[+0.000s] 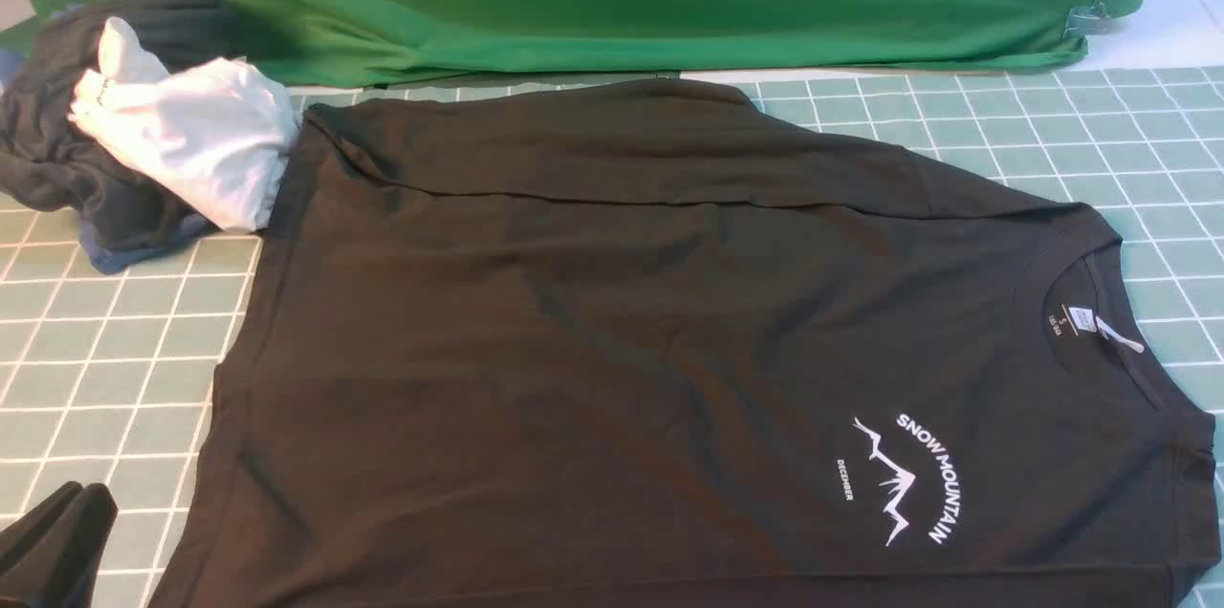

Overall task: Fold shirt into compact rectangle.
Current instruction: 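Grasp the left edge of the dark T-shirt lying flat on the table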

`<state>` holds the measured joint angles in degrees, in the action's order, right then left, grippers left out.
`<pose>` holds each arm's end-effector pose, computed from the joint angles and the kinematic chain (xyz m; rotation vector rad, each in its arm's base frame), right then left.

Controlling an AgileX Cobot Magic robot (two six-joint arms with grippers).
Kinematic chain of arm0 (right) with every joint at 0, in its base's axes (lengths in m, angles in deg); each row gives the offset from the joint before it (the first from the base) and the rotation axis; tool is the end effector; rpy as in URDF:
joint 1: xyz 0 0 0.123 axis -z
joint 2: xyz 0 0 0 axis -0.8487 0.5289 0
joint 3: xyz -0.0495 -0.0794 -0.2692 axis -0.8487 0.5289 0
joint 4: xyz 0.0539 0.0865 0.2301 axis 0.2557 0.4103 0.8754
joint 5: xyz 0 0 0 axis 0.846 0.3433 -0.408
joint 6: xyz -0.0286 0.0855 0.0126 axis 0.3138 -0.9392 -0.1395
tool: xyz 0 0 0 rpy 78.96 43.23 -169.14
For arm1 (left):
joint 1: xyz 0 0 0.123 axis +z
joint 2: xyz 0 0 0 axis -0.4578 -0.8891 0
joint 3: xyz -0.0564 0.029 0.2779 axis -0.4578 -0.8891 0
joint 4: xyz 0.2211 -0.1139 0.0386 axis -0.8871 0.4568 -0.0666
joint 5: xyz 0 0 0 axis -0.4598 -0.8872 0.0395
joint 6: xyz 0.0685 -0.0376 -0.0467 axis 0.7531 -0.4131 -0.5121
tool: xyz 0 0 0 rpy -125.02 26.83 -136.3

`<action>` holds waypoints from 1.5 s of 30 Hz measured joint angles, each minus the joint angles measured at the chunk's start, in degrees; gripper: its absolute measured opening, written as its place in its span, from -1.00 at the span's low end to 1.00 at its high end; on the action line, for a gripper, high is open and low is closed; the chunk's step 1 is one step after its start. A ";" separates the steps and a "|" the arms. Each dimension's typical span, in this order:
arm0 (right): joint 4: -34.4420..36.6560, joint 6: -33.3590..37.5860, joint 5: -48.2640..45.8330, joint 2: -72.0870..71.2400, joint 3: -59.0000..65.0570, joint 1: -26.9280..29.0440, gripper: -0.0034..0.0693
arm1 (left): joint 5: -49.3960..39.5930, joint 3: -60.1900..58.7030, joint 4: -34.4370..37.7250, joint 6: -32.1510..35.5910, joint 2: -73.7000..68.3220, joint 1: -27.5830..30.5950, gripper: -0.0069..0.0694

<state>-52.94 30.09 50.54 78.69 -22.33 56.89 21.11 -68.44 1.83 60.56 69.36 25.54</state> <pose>0.0554 0.0030 0.1896 -0.0884 1.7324 -0.0154 0.0555 -0.0033 0.1902 0.0517 1.7232 -0.0247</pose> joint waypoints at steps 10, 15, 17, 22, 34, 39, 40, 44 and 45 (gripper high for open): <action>0.00 -0.02 0.00 0.00 0.00 0.00 -0.25 | 0.00 0.00 0.00 0.00 0.00 0.00 -0.78; 0.00 -0.02 0.00 0.00 0.00 0.00 -0.25 | 0.00 0.00 0.00 0.00 0.00 0.00 -0.78; 0.00 -0.02 0.00 0.00 0.00 0.00 -0.25 | 0.00 0.00 -0.20 0.00 0.00 0.00 -0.78; 0.00 -0.02 0.00 0.00 0.00 0.00 -0.25 | 2.20 0.00 -0.88 -0.16 0.00 0.00 -0.78; 0.00 -0.02 0.00 0.00 0.00 0.00 -0.25 | 20.93 0.00 18.14 -14.22 0.00 0.00 -0.78; 2.16 -1.03 1.29 0.00 0.00 0.00 -0.25 | 34.09 0.00 18.07 -19.16 0.00 0.00 -0.78; 2.40 -1.23 1.56 0.00 0.00 0.00 -0.25 | 35.62 0.00 17.99 -19.53 0.00 0.00 -0.78; 5.96 -10.23 14.16 0.00 0.12 0.00 -0.25 | 44.38 2.29 14.52 -25.11 0.08 0.00 -0.78; 6.08 -12.83 17.22 0.00 0.12 0.00 -0.25 | 42.44 4.45 13.22 -25.84 0.08 0.00 -0.78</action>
<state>-46.86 17.27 67.76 78.69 -22.21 56.89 63.55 -63.99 15.05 34.72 69.43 25.54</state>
